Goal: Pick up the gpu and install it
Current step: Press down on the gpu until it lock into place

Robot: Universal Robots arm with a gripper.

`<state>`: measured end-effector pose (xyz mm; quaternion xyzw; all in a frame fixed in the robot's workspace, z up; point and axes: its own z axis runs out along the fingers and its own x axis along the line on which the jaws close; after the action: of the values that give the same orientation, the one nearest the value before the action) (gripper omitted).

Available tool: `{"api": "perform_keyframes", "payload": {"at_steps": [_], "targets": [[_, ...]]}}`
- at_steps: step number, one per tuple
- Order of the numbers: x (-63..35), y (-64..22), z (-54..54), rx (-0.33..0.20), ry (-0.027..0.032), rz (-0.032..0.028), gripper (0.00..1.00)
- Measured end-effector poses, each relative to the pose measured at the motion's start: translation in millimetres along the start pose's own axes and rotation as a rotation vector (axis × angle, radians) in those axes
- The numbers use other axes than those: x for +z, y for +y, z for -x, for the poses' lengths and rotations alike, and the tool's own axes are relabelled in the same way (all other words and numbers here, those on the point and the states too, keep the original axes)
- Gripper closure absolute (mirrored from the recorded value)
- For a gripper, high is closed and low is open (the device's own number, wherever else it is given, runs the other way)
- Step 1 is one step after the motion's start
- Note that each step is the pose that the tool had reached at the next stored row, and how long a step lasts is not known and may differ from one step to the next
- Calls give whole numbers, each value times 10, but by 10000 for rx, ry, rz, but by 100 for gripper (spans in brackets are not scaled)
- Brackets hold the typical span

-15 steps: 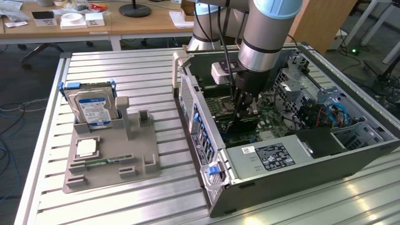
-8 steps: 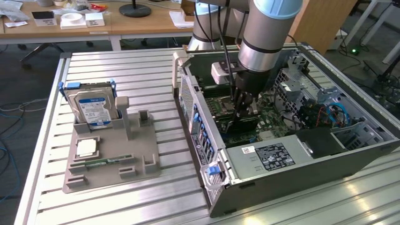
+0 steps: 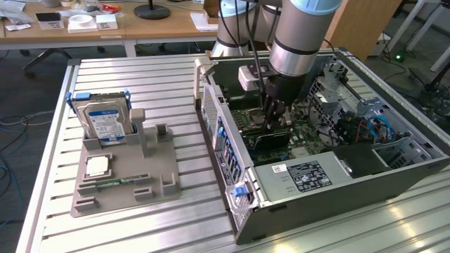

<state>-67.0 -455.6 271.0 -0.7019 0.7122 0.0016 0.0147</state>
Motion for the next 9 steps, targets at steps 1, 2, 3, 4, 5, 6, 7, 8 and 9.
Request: {"api": "perform_keyframes", "payload": {"at_steps": [1, 2, 3, 4, 5, 6, 7, 8, 9], "targets": [[-14, 0, 1, 0, 0, 0, 89], [-29, 0, 2, 1, 1, 0, 89], [-43, -1, 3, 1, 1, 0, 89], [-58, -1, 4, 0, 0, -1, 89], [-74, -1, 5, 1, 1, 0, 89], [-91, -2, 7, 0, 1, -1, 89], [-110, -2, 8, 1, 2, -1, 89], [-129, -2, 10, 0, 2, -1, 89], [-147, -3, 11, 0, 3, -2, 89]]}}
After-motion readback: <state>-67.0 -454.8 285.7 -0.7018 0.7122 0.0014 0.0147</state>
